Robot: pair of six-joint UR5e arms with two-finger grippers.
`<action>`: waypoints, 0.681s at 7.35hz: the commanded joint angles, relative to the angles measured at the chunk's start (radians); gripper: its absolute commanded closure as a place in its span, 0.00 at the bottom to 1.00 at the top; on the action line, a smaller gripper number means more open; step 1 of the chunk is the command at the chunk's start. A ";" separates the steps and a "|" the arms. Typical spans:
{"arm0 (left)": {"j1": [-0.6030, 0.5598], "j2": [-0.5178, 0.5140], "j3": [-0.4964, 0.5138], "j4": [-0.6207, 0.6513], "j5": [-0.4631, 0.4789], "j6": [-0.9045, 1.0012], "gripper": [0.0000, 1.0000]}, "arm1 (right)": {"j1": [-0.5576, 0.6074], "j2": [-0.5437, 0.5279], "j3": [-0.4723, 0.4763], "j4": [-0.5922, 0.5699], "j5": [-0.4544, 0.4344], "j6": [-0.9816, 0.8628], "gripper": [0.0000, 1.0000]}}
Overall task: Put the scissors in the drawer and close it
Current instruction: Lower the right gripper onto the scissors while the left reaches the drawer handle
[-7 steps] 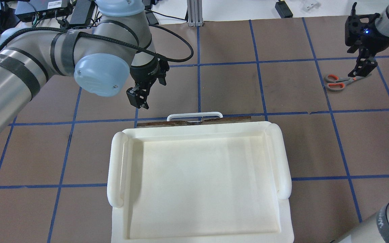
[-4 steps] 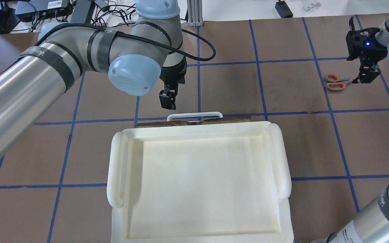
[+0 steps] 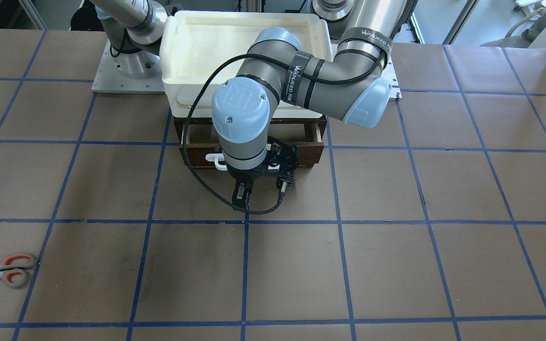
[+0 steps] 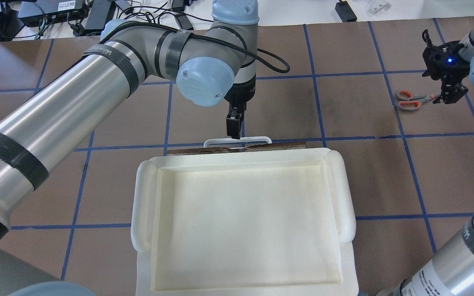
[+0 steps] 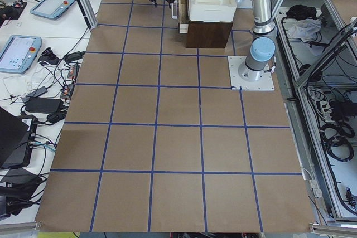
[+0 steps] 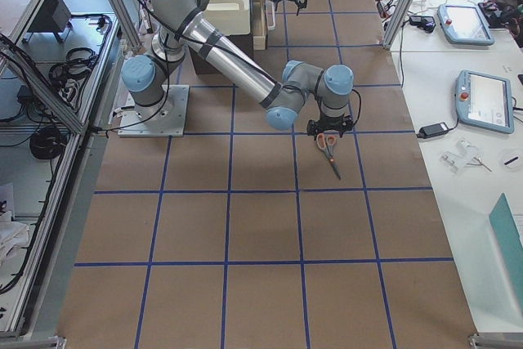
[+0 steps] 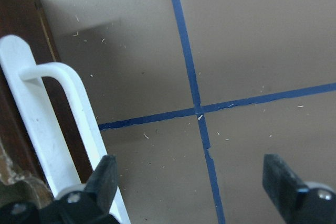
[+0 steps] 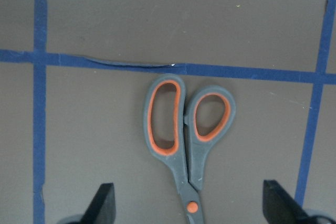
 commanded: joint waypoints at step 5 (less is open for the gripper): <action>0.000 -0.030 0.018 -0.056 -0.007 -0.007 0.00 | -0.006 0.111 -0.070 -0.012 0.000 -0.049 0.07</action>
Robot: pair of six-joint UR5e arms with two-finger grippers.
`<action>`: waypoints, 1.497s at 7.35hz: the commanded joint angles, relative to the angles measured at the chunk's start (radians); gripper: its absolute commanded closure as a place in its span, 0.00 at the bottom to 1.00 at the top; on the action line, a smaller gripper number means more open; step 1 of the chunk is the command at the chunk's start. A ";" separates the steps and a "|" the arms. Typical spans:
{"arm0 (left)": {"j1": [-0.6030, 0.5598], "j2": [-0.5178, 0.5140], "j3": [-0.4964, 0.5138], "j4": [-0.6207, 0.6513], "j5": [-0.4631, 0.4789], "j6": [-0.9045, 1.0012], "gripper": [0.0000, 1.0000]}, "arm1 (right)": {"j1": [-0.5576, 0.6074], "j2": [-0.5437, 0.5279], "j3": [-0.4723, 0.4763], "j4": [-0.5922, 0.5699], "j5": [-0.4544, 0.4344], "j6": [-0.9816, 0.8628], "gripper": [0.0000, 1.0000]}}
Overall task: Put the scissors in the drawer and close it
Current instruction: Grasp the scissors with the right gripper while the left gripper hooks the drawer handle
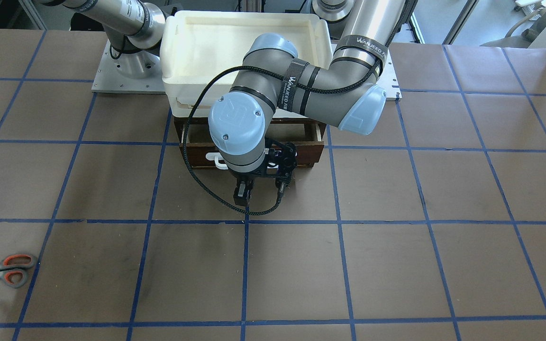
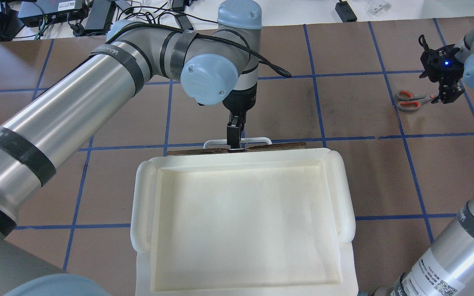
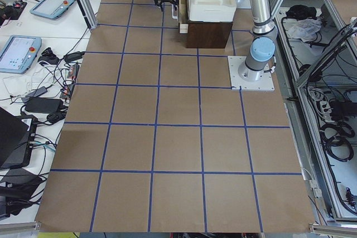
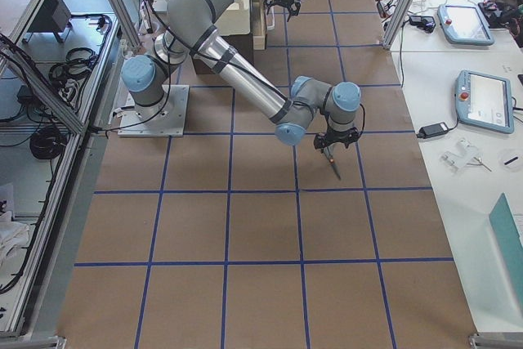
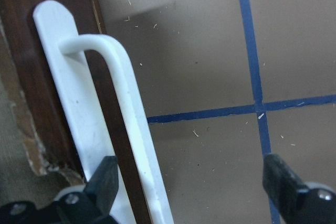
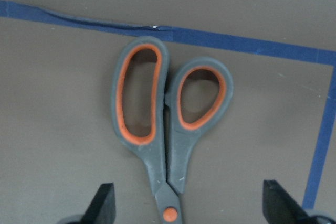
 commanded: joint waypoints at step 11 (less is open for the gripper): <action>0.013 0.096 -0.022 0.260 -0.018 0.960 0.00 | 0.001 0.021 0.009 0.020 -0.040 -0.007 0.72</action>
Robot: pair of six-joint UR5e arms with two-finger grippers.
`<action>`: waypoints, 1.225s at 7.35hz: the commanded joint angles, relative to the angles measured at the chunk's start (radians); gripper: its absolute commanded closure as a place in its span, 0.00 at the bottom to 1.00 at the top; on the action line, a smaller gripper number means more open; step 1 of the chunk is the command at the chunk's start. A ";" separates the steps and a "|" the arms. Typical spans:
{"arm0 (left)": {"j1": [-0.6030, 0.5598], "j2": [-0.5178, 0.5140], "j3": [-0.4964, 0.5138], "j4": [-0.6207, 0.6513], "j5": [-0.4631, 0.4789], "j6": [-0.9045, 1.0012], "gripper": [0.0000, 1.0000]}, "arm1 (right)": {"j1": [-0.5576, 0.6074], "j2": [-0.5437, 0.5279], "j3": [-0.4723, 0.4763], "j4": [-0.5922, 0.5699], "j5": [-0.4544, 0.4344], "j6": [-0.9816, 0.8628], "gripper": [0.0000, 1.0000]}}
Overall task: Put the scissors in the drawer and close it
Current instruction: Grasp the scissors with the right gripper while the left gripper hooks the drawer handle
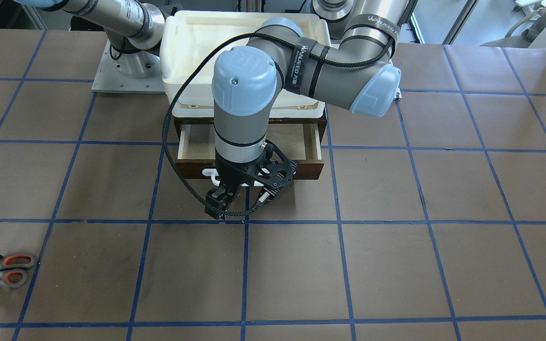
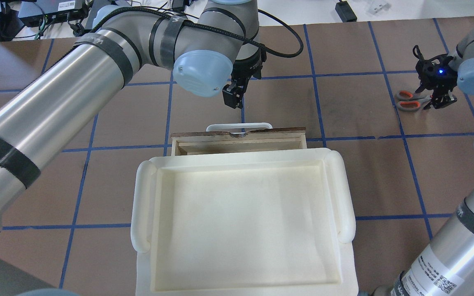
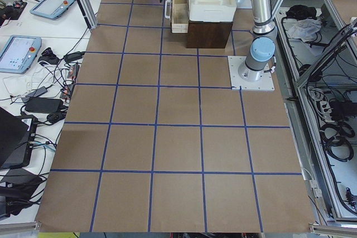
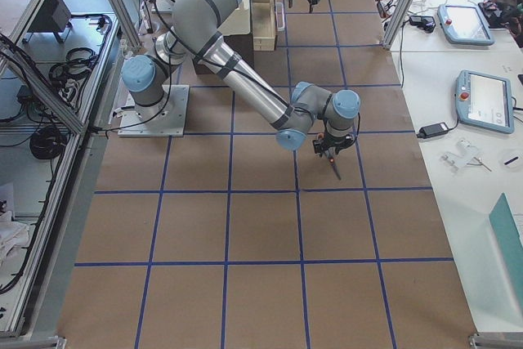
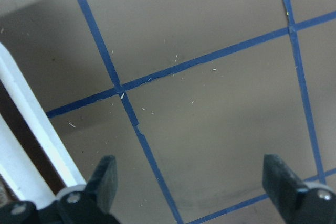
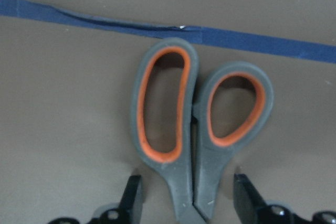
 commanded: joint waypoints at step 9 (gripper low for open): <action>-0.003 0.105 -0.230 -0.113 -0.025 0.778 0.00 | 0.047 -0.227 -0.005 0.192 -0.050 0.024 1.00</action>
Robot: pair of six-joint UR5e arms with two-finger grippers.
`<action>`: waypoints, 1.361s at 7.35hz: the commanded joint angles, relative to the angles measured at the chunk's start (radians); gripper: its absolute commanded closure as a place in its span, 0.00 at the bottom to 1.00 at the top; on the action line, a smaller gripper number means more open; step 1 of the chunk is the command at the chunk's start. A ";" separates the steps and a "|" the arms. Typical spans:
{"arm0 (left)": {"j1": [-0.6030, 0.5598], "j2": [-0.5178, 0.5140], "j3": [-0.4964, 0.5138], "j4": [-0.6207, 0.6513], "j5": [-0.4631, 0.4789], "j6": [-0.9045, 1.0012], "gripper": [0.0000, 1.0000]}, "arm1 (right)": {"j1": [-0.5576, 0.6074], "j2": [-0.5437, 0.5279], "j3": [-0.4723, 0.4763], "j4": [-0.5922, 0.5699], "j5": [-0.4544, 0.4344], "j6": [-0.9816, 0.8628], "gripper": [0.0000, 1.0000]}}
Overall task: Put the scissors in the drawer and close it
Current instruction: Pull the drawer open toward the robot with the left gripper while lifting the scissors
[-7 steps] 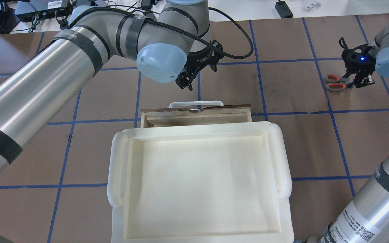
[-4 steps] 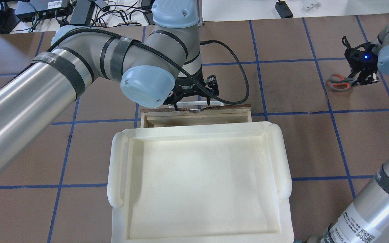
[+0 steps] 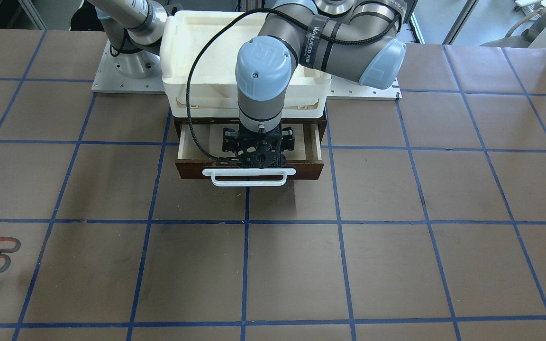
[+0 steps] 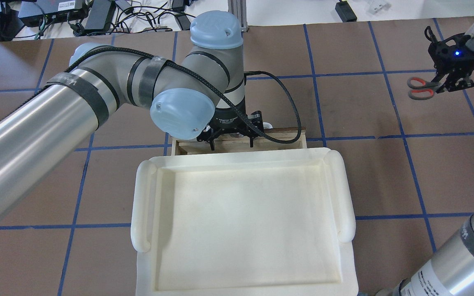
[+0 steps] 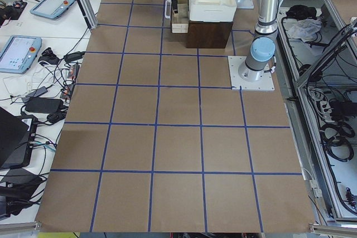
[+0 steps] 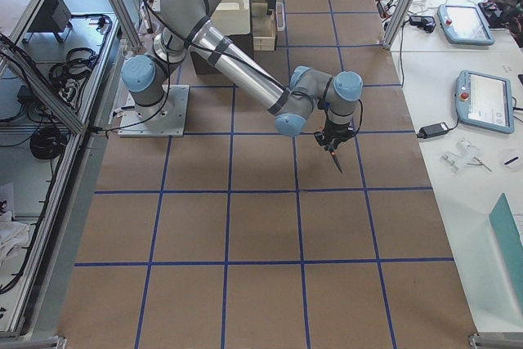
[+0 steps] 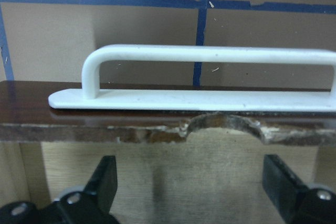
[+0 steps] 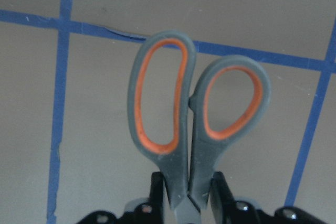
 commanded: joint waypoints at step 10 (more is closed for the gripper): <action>0.005 -0.085 0.099 0.003 0.034 -0.056 0.00 | 0.223 -0.236 0.004 0.228 -0.049 0.252 1.00</action>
